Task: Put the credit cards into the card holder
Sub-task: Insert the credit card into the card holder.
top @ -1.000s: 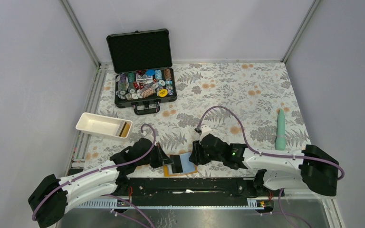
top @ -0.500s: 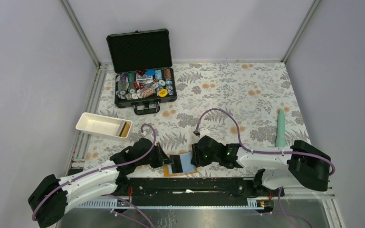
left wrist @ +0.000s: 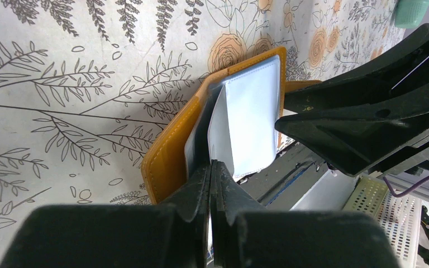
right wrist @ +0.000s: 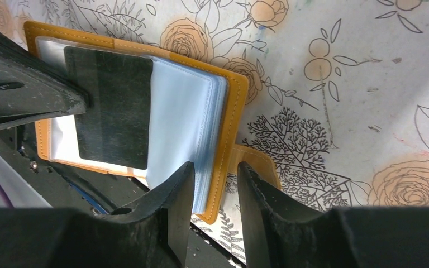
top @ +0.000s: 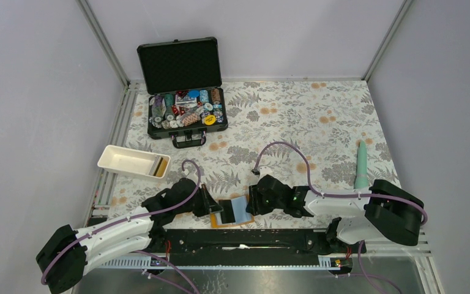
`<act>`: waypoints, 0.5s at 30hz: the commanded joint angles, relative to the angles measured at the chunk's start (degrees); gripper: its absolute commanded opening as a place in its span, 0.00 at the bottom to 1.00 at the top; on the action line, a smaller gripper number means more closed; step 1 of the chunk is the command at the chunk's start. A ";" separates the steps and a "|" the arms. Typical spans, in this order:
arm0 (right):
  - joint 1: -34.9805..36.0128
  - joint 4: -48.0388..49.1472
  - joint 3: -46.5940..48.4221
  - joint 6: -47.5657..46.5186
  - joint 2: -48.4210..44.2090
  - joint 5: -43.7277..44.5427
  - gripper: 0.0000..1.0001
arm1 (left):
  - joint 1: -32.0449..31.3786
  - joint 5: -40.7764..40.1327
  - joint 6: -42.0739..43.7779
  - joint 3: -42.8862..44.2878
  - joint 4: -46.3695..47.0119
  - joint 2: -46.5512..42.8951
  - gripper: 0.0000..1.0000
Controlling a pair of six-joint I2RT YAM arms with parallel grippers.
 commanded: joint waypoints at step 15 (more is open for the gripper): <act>-1.78 9.08 -3.82 4.40 1.49 -7.27 0.40 | 0.25 -1.60 1.86 0.83 -1.58 -0.18 0.00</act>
